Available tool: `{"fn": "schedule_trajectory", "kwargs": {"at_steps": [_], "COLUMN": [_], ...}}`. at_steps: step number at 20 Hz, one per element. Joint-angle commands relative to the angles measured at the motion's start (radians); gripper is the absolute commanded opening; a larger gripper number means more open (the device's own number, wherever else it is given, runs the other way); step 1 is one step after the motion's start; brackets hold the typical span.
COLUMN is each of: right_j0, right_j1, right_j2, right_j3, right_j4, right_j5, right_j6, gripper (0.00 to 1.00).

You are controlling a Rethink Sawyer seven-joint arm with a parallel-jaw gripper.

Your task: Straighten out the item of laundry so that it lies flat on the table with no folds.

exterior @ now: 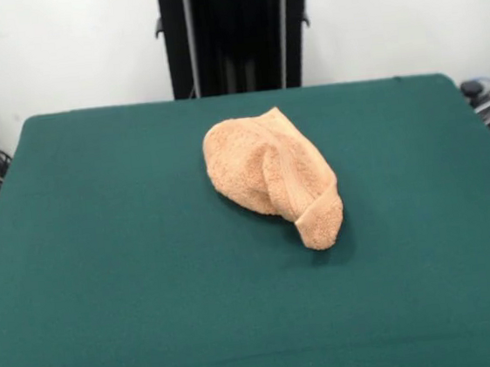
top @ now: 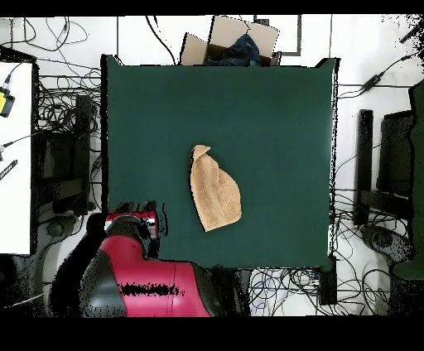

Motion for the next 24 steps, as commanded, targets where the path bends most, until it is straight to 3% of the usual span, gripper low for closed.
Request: {"fn": "schedule_trajectory", "kwargs": {"at_steps": [1,7,10,18,24], "right_j0": [0.02,0.065,0.073,0.052,0.015], "right_j1": [0.073,-0.035,-0.087,-0.106,-0.101], "right_j2": [-0.051,-0.106,-0.115,-0.11,-0.081], "right_j3": [0.007,-0.063,-0.076,-0.187,-0.222], "right_j4": [-0.021,-0.041,-0.042,-0.1,-0.048], "right_j5": [0.001,0.229,0.281,0.439,0.544], "right_j6": [0.246,0.241,0.24,0.177,0.141], "gripper": [1.0,1.0,1.0,1.0,1.0]}}
